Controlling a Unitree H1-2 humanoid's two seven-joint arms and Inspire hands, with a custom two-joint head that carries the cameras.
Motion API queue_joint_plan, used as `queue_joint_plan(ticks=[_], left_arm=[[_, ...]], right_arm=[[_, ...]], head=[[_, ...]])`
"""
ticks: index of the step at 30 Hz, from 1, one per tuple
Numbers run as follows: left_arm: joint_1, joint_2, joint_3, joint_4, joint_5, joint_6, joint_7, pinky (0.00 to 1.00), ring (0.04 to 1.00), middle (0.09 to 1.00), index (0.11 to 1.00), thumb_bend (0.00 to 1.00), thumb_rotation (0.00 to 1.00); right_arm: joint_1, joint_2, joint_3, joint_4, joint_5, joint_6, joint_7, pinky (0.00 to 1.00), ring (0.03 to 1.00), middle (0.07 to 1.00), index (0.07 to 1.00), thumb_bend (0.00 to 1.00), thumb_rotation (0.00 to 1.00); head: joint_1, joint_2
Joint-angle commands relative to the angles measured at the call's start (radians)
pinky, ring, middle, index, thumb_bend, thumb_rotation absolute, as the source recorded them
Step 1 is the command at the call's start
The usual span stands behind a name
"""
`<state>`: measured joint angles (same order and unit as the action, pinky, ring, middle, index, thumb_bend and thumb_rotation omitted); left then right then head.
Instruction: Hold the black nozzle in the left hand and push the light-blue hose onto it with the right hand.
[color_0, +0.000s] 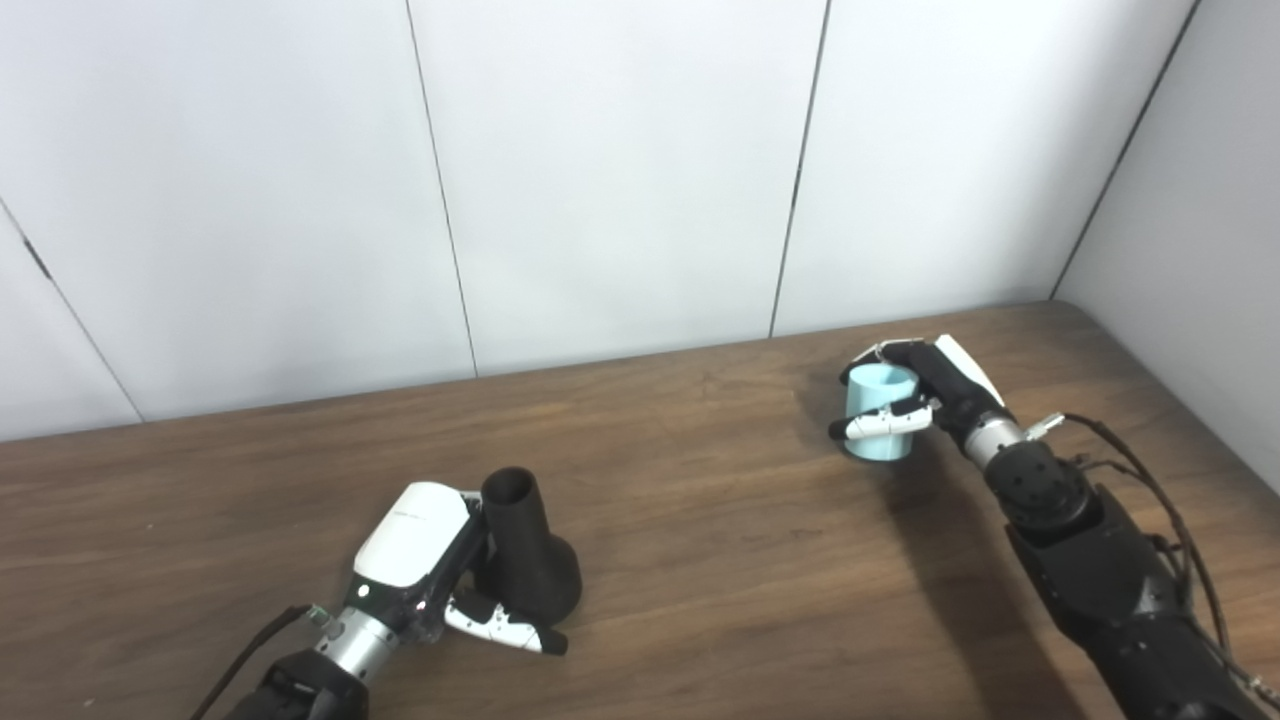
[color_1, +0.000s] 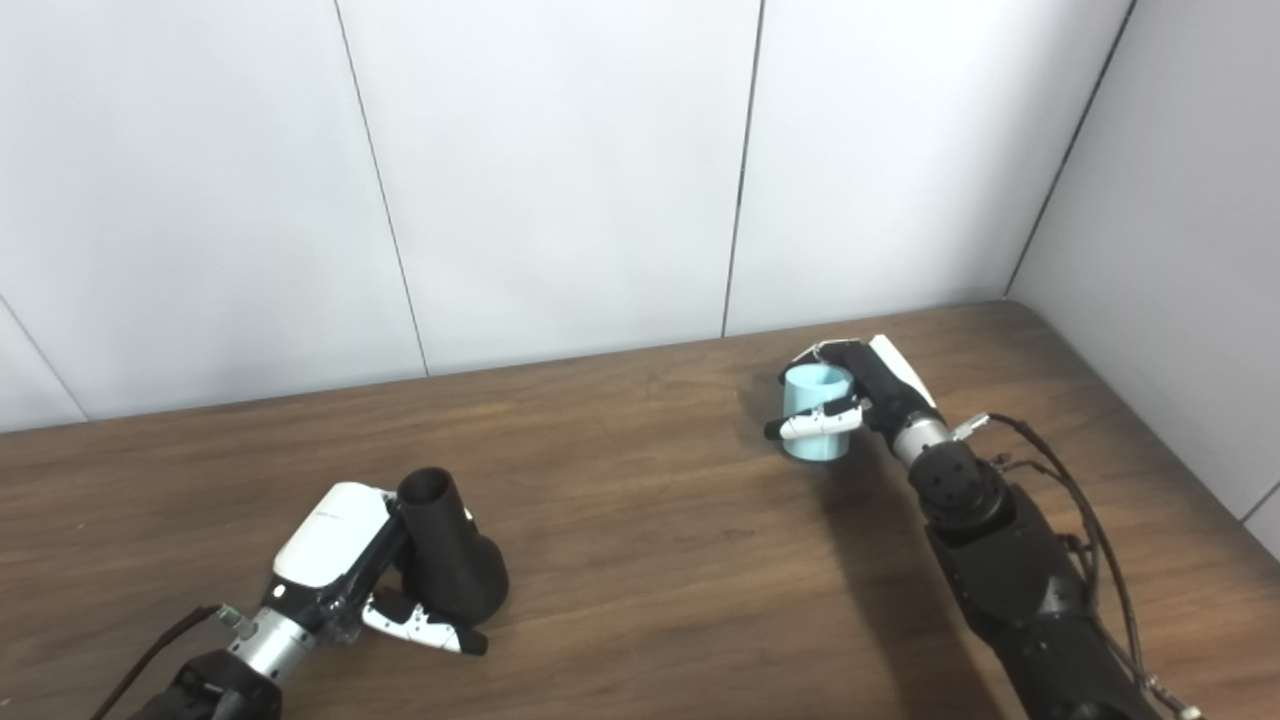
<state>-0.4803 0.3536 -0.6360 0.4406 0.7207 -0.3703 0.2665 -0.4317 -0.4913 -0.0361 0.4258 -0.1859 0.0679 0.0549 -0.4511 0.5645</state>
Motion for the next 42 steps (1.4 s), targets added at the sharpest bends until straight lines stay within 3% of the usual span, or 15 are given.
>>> queue_joint_plan(ticks=[1, 4, 6, 11, 13, 17, 20, 29, 32, 35, 39, 42], left_arm=[[0.133, 0.006, -0.066, 0.087, 0.044, 0.004, -0.119, 0.42, 0.513, 0.41, 0.512, 0.52, 0.0], [0.134, 0.002, -0.067, 0.081, 0.045, 0.013, -0.122, 0.42, 0.51, 0.409, 0.513, 0.52, 0.0], [0.135, -0.002, -0.066, 0.08, 0.04, 0.015, -0.126, 0.42, 0.517, 0.443, 0.5, 0.52, 0.0], [0.129, -0.017, -0.073, 0.092, 0.059, 0.019, -0.112, 0.42, 0.506, 0.475, 0.485, 0.53, 0.0], [0.127, -0.024, -0.073, 0.094, 0.06, 0.024, -0.113, 0.42, 0.51, 0.42, 0.503, 0.52, 0.0], [0.119, -0.038, -0.081, 0.097, 0.086, 0.041, -0.111, 0.39, 0.5, 0.473, 0.486, 0.53, 0.0], [0.117, -0.051, -0.08, 0.101, 0.096, 0.05, -0.109, 0.39, 0.501, 0.417, 0.509, 0.52, 0.0], [0.106, -0.092, -0.081, 0.123, 0.111, 0.062, -0.099, 0.38, 0.496, 0.473, 0.485, 0.53, 0.0], [0.099, -0.104, -0.082, 0.127, 0.118, 0.071, -0.104, 0.38, 0.479, 0.473, 0.484, 0.53, 0.0], [0.093, -0.112, -0.085, 0.131, 0.126, 0.077, -0.101, 0.37, 0.468, 0.473, 0.484, 0.53, 0.0], [0.091, -0.118, -0.087, 0.127, 0.134, 0.092, -0.108, 0.36, 0.456, 0.473, 0.484, 0.53, 0.0], [0.089, -0.121, -0.086, 0.123, 0.131, 0.097, -0.114, 0.36, 0.456, 0.473, 0.485, 0.53, 0.0]], right_arm=[[-0.03, -0.015, -0.015, -0.04, -0.011, -0.069, -0.038, 0.36, 0.393, 0.475, 0.541, 0.51, 0.0], [-0.031, -0.012, -0.007, -0.053, -0.046, -0.106, -0.071, 0.35, 0.391, 0.481, 0.543, 0.51, 0.0], [-0.031, 0.006, -0.014, -0.115, -0.056, -0.083, -0.082, 0.34, 0.399, 0.471, 0.541, 0.51, 0.0], [-0.027, 0.078, -0.044, -0.311, 0.005, -0.022, -0.065, 0.33, 0.389, 0.475, 0.545, 0.51, 0.0], [-0.028, 0.118, -0.036, -0.42, 0.017, 0.02, -0.052, 0.33, 0.392, 0.484, 0.54, 0.51, 0.0], [-0.046, 0.184, -0.004, -0.59, 0.034, 0.093, -0.021, 0.33, 0.394, 0.49, 0.531, 0.51, 0.0], [-0.064, 0.218, 0.021, -0.677, 0.038, 0.156, 0.006, 0.32, 0.398, 0.477, 0.535, 0.51, 0.0], [-0.079, 0.294, 0.078, -0.772, 0.069, 0.225, 0.067, 0.3, 0.392, 0.468, 0.538, 0.51, 0.0], [-0.076, 0.315, 0.11, -0.786, 0.055, 0.211, 0.075, 0.29, 0.388, 0.467, 0.545, 0.51, 0.0], [-0.069, 0.319, 0.131, -0.792, 0.049, 0.192, 0.082, 0.29, 0.384, 0.47, 0.549, 0.51, 0.0], [-0.064, 0.327, 0.171, -0.814, -0.006, 0.223, 0.09, 0.29, 0.389, 0.469, 0.546, 0.51, 0.0], [-0.064, 0.338, 0.177, -0.799, 0.008, 0.225, 0.101, 0.29, 0.399, 0.462, 0.536, 0.51, 0.0]], head=[[0.007, 0.001], [0.029, 0.005], [0.047, 0.009], [0.122, 0.015], [0.134, 0.016], [0.189, 0.021], [0.235, 0.025], [0.367, 0.053], [0.398, 0.064], [0.417, 0.074], [0.432, 0.085], [0.44, 0.094]])
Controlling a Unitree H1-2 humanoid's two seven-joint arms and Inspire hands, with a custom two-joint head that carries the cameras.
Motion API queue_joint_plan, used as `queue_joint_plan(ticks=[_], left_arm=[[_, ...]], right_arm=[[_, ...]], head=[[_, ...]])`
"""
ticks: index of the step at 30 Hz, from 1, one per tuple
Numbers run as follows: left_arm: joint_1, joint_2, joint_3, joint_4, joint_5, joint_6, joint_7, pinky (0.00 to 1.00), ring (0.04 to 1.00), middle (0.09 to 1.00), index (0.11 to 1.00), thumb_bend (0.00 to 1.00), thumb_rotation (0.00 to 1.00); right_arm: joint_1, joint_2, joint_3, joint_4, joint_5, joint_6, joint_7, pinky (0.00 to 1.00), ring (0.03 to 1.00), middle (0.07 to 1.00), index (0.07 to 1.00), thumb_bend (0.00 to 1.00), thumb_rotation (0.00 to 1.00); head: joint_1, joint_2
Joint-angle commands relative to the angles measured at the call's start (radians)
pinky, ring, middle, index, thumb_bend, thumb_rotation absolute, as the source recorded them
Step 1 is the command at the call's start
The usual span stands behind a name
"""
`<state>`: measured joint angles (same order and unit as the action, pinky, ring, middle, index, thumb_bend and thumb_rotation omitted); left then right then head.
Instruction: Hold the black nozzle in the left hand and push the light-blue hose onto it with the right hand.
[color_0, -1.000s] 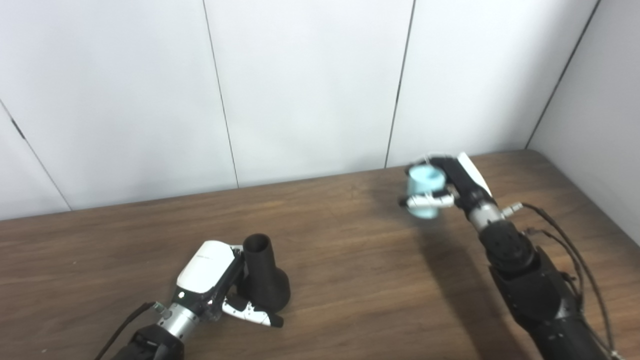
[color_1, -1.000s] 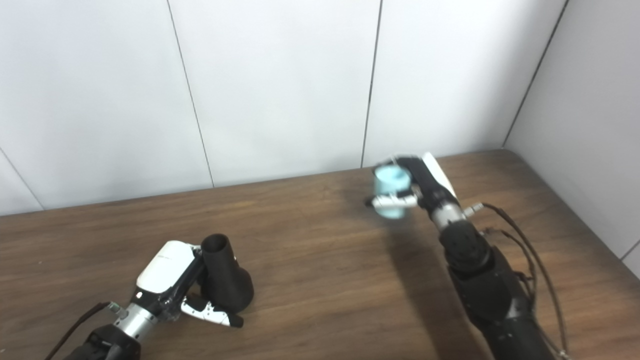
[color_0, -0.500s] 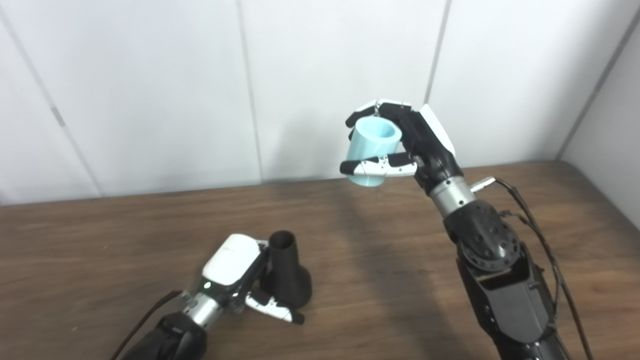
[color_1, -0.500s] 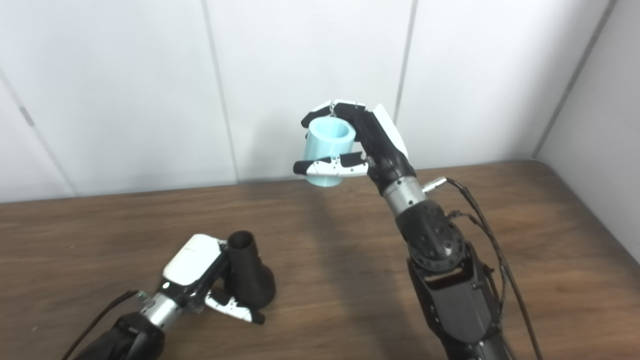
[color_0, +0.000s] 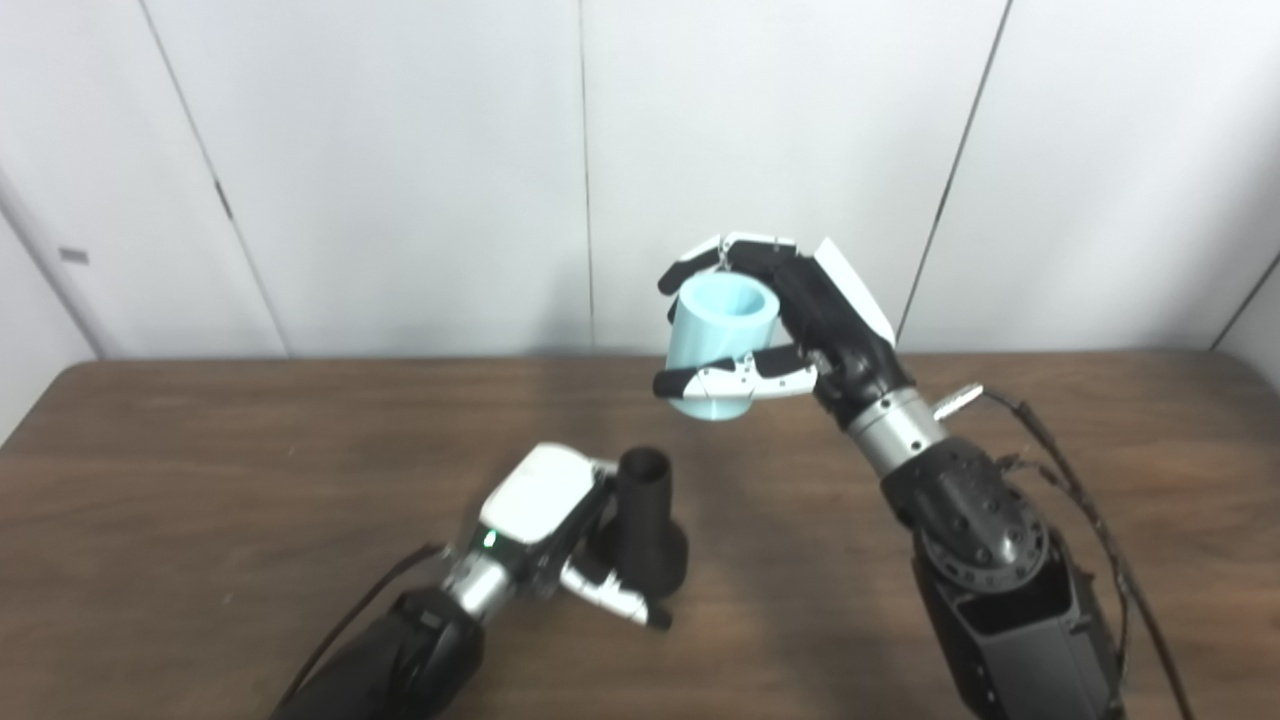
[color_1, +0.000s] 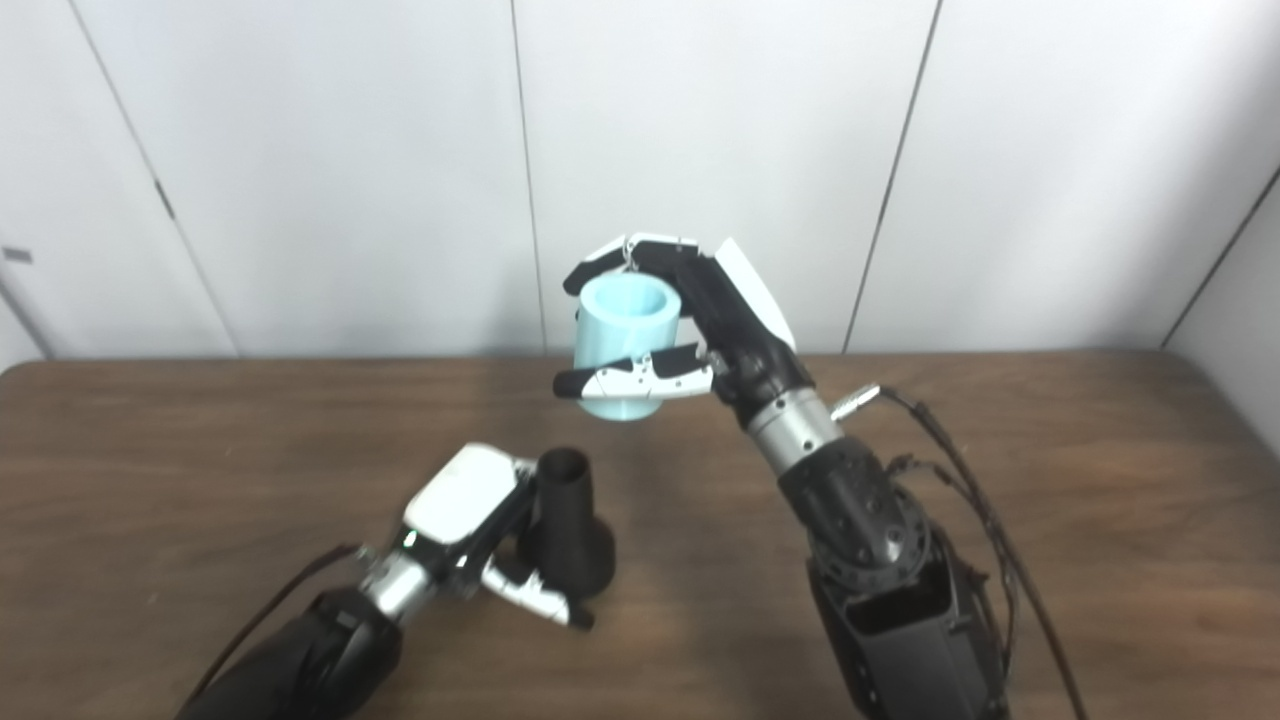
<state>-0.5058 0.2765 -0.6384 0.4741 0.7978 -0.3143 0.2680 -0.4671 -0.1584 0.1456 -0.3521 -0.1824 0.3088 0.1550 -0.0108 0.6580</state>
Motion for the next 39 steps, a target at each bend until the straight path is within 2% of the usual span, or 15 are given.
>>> queue_joint_plan(ticks=[1, 8, 13, 19, 33, 39], left_arm=[[0.114, -0.046, -0.084, 0.09, 0.055, 0.044, -0.114, 0.36, 0.453, 0.473, 0.484, 0.53, 0.0], [0.113, -0.055, -0.083, 0.093, 0.05, 0.051, -0.115, 0.36, 0.459, 0.473, 0.484, 0.53, 0.0], [0.11, -0.053, -0.094, 0.09, 0.062, 0.057, -0.113, 0.36, 0.462, 0.473, 0.484, 0.53, 0.0], [0.111, -0.052, -0.097, 0.085, 0.058, 0.063, -0.117, 0.36, 0.466, 0.474, 0.484, 0.53, 0.0], [0.114, -0.052, -0.101, 0.077, 0.059, 0.065, -0.115, 0.36, 0.48, 0.474, 0.484, 0.53, 0.0], [0.115, -0.056, -0.1, 0.074, 0.056, 0.073, -0.119, 0.38, 0.488, 0.474, 0.484, 0.53, 0.0]], right_arm=[[-0.028, 0.008, -0.004, -0.014, 0.01, -0.019, 0.004, 0.29, 0.402, 0.462, 0.534, 0.51, 0.0], [-0.019, 0.0, 0.019, 0.027, -0.022, -0.04, 0.014, 0.29, 0.398, 0.463, 0.541, 0.51, 0.0], [-0.012, -0.001, 0.02, 0.055, -0.009, -0.065, 0.026, 0.28, 0.391, 0.467, 0.545, 0.51, 0.0], [-0.013, 0.001, 0.024, 0.12, -0.027, -0.14, 0.02, 0.29, 0.389, 0.47, 0.548, 0.51, 0.0], [-0.014, 0.038, 0.003, 0.205, -0.028, -0.153, -0.009, 0.29, 0.384, 0.467, 0.55, 0.51, 0.0], [-0.006, 0.05, 0.017, 0.218, -0.06, -0.158, -0.02, 0.31, 0.395, 0.471, 0.535, 0.51, 0.0]], head=[[0.002, 0.004], [0.017, 0.011], [0.02, 0.013], [0.022, 0.014], [0.033, 0.025], [0.038, 0.029]])
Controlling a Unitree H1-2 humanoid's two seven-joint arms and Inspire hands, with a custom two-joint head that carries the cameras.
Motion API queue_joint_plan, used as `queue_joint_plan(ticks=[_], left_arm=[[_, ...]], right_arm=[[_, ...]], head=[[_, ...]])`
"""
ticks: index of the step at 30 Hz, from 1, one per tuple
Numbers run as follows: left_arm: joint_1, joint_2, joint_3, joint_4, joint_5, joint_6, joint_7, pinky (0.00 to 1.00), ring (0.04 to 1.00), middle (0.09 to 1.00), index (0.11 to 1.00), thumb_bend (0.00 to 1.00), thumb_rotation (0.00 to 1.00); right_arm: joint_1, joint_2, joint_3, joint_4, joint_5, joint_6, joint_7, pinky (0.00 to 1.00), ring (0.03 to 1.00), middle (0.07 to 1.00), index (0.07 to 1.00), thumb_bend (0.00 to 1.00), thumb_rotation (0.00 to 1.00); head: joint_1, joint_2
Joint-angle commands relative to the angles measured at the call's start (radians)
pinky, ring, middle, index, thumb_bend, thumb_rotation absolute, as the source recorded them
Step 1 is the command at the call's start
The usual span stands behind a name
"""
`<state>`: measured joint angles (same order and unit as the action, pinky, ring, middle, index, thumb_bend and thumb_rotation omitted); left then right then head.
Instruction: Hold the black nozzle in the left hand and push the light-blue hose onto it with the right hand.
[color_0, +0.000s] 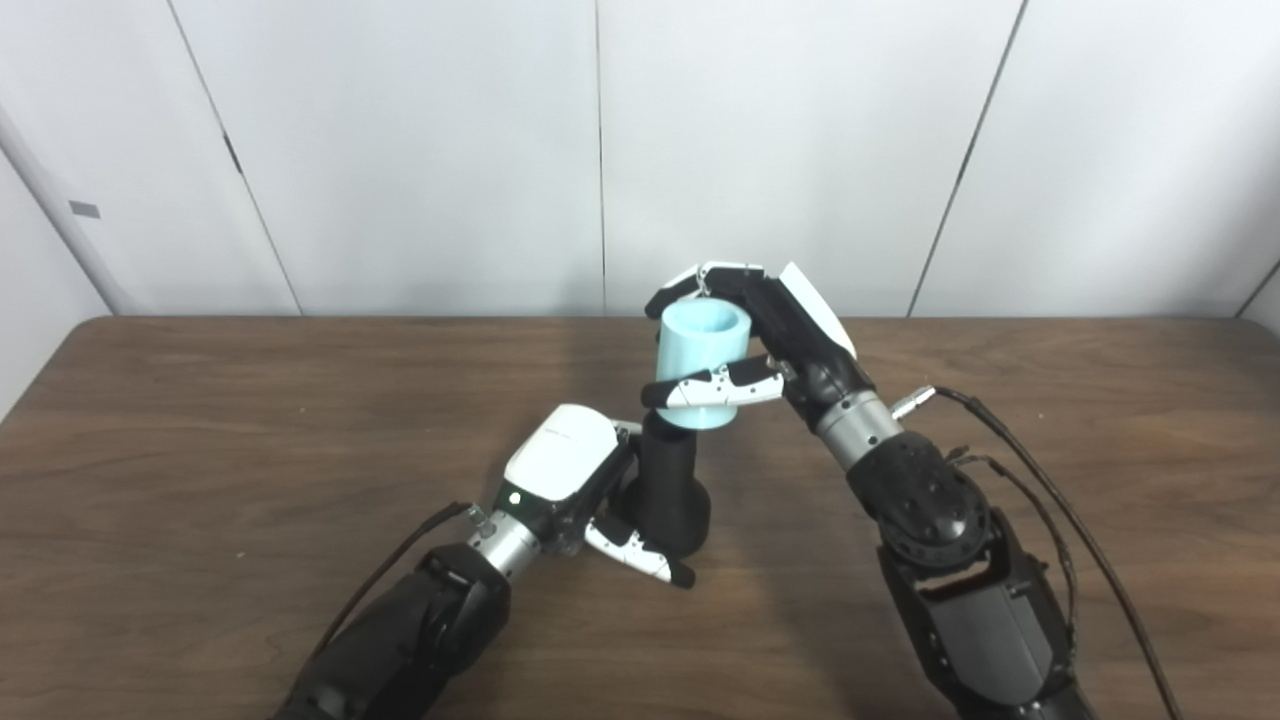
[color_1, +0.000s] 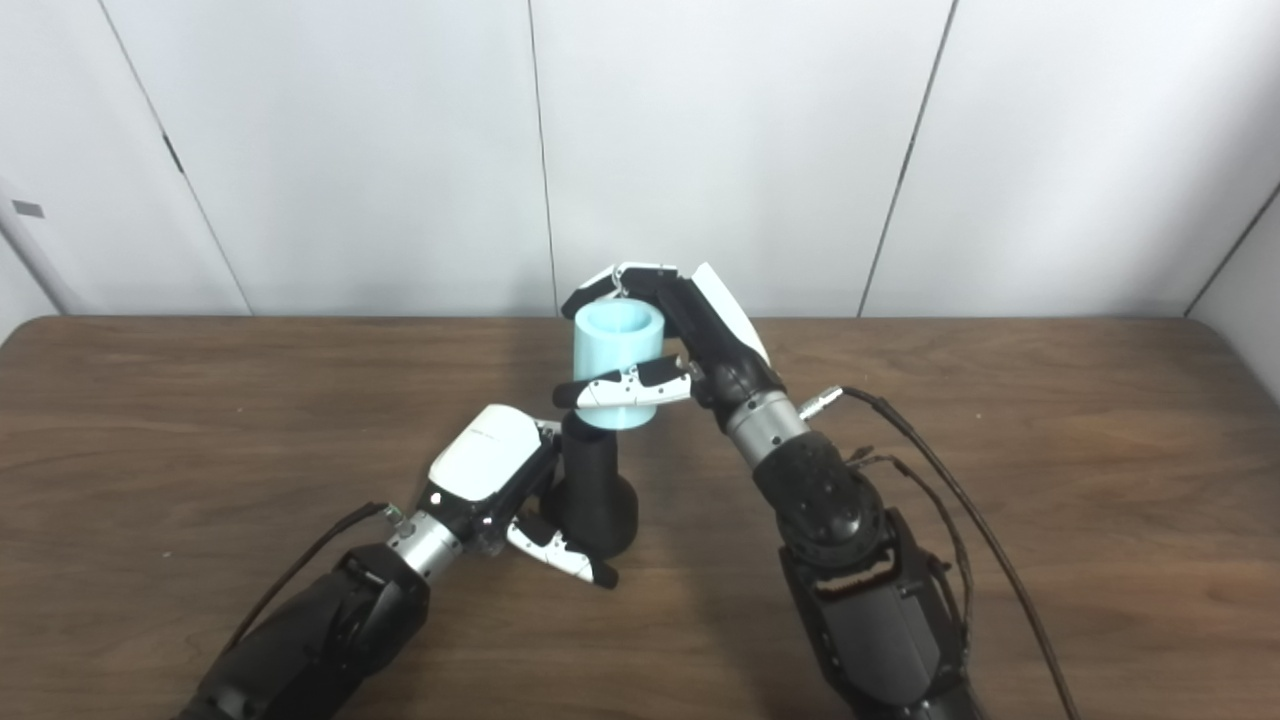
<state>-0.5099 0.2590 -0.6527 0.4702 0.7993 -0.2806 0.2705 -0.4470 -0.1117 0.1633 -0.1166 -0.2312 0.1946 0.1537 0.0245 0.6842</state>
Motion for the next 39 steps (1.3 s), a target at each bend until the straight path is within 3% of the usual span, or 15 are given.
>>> queue_joint_plan(ticks=[1, 16, 28, 30, 34, 39], left_arm=[[0.119, -0.04, -0.085, 0.079, 0.053, 0.038, -0.118, 0.38, 0.49, 0.474, 0.484, 0.53, 0.0], [0.118, -0.04, -0.081, 0.075, 0.044, 0.04, -0.12, 0.37, 0.475, 0.474, 0.484, 0.53, 0.0], [0.115, -0.033, -0.086, 0.068, 0.056, 0.043, -0.12, 0.4, 0.495, 0.475, 0.484, 0.53, 0.0], [0.115, -0.032, -0.086, 0.069, 0.057, 0.041, -0.117, 0.4, 0.496, 0.433, 0.5, 0.52, 0.0], [0.116, -0.031, -0.084, 0.067, 0.056, 0.041, -0.117, 0.39, 0.477, 0.472, 0.485, 0.53, 0.0], [0.117, -0.031, -0.082, 0.06, 0.051, 0.044, -0.127, 0.39, 0.481, 0.474, 0.484, 0.53, 0.0]], right_arm=[[-0.023, 0.006, 0.004, -0.021, -0.017, -0.039, -0.019, 0.31, 0.396, 0.471, 0.537, 0.51, 0.0], [0.01, 0.038, 0.031, -0.078, -0.003, 0.01, 0.02, 0.31, 0.387, 0.475, 0.544, 0.51, 0.0], [0.029, -0.012, 0.066, -0.046, -0.052, -0.072, 0.018, 0.3, 0.398, 0.463, 0.541, 0.51, 0.0], [0.033, -0.031, 0.078, -0.027, -0.07, -0.133, 0.013, 0.29, 0.388, 0.461, 0.541, 0.51, 0.0], [0.036, -0.065, 0.097, 0.023, -0.101, -0.273, -0.003, 0.28, 0.375, 0.466, 0.545, 0.51, 0.0], [0.052, -0.081, 0.104, 0.07, -0.138, -0.375, -0.031, 0.29, 0.377, 0.472, 0.54, 0.51, 0.0]], head=[[0.003, 0.003], [0.007, 0.009], [0.007, 0.018], [0.007, 0.018], [0.008, 0.022], [0.007, 0.023]])
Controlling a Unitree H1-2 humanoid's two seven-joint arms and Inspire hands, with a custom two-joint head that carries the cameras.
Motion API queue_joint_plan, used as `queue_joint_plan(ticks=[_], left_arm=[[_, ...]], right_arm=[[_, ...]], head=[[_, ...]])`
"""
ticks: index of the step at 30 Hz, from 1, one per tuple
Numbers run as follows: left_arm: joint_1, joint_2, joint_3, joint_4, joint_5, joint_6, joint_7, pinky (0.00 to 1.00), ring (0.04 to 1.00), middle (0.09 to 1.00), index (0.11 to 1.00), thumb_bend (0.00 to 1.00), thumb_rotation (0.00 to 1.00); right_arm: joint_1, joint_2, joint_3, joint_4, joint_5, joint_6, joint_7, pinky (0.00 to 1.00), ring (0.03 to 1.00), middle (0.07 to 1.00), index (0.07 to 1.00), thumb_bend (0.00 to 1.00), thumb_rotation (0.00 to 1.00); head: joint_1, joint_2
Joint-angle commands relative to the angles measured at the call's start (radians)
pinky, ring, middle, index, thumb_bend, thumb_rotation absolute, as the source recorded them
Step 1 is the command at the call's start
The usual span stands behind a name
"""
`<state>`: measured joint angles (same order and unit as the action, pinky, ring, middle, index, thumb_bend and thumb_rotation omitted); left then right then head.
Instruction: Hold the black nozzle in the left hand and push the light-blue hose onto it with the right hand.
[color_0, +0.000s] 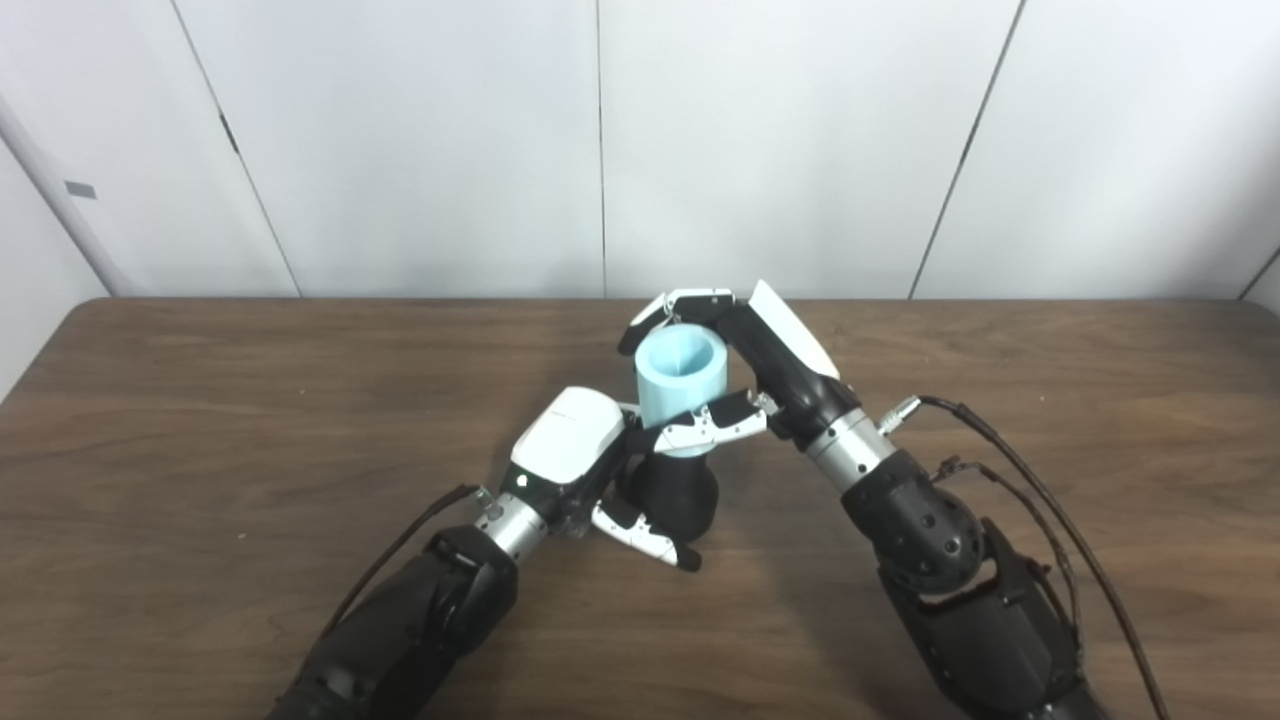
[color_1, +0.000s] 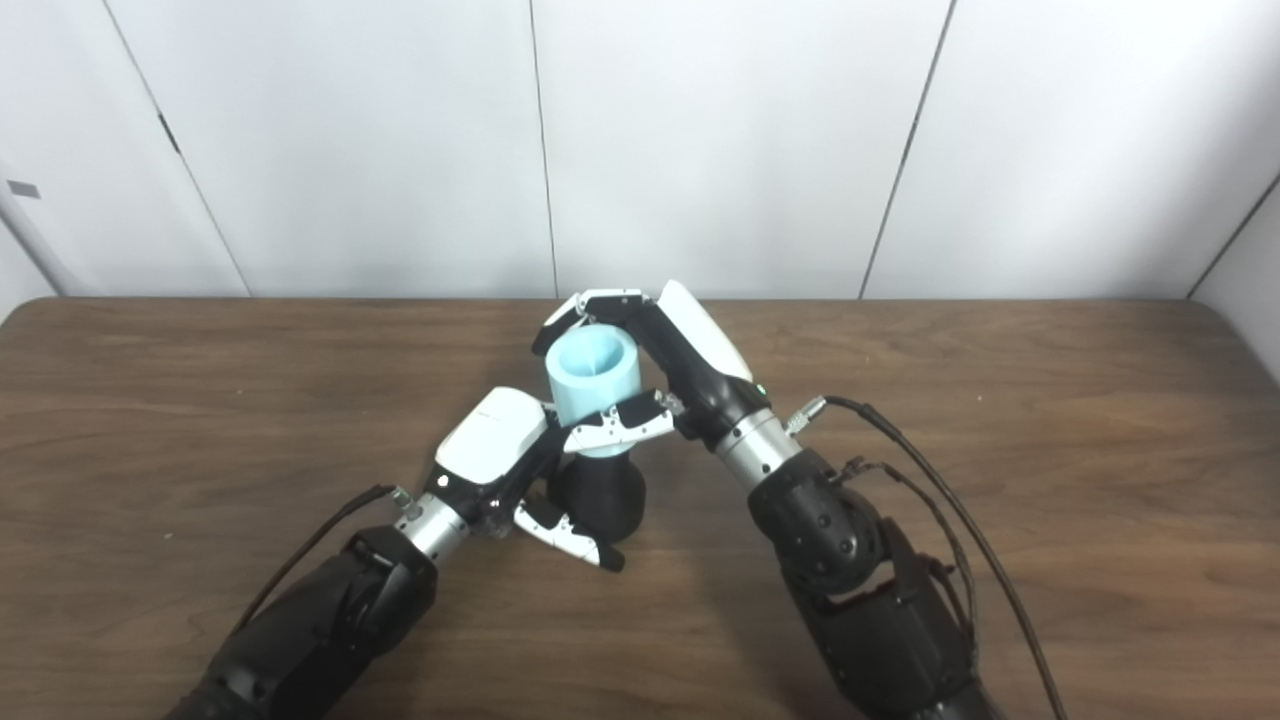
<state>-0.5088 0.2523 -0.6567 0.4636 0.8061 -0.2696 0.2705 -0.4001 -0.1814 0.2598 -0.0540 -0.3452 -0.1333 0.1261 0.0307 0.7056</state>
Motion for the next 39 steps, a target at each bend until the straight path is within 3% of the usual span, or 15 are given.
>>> queue_joint_plan(ticks=[1, 4, 16, 25, 29, 39], left_arm=[[0.116, -0.024, -0.078, 0.067, 0.046, 0.034, -0.127, 0.39, 0.482, 0.474, 0.484, 0.53, 0.0], [0.118, -0.023, -0.077, 0.057, 0.046, 0.042, -0.134, 0.36, 0.45, 0.473, 0.484, 0.53, 0.0], [0.128, -0.021, -0.079, 0.034, 0.036, 0.06, -0.149, 0.36, 0.451, 0.473, 0.484, 0.53, 0.0], [0.132, -0.02, -0.079, 0.025, 0.032, 0.068, -0.155, 0.33, 0.419, 0.473, 0.484, 0.53, 0.0], [0.132, -0.017, -0.083, 0.018, 0.038, 0.074, -0.159, 0.34, 0.428, 0.472, 0.484, 0.53, 0.0], [0.125, -0.02, -0.086, 0.024, 0.038, 0.074, -0.155, 0.36, 0.435, 0.473, 0.485, 0.53, 0.0]], right_arm=[[0.009, -0.012, 0.008, 0.018, -0.036, -0.067, -0.014, 0.29, 0.379, 0.475, 0.538, 0.51, 0.0], [0.018, -0.01, 0.007, 0.048, -0.057, -0.116, -0.04, 0.33, 0.394, 0.484, 0.52, 0.52, 0.0], [0.049, 0.031, -0.012, 0.134, -0.068, -0.147, -0.128, 0.33, 0.392, 0.48, 0.535, 0.51, 0.0], [0.069, 0.094, -0.035, 0.172, -0.028, -0.105, -0.164, 0.3, 0.378, 0.467, 0.543, 0.51, 0.0], [0.078, 0.116, -0.05, 0.156, 0.008, -0.039, -0.139, 0.3, 0.376, 0.464, 0.549, 0.51, 0.0], [0.073, 0.08, -0.03, 0.108, -0.003, -0.006, -0.077, 0.29, 0.381, 0.463, 0.55, 0.51, 0.0]], head=[[0.001, 0.001], [0.001, 0.006], [0.005, 0.019], [0.013, 0.029], [0.012, 0.033], [0.011, 0.036]])
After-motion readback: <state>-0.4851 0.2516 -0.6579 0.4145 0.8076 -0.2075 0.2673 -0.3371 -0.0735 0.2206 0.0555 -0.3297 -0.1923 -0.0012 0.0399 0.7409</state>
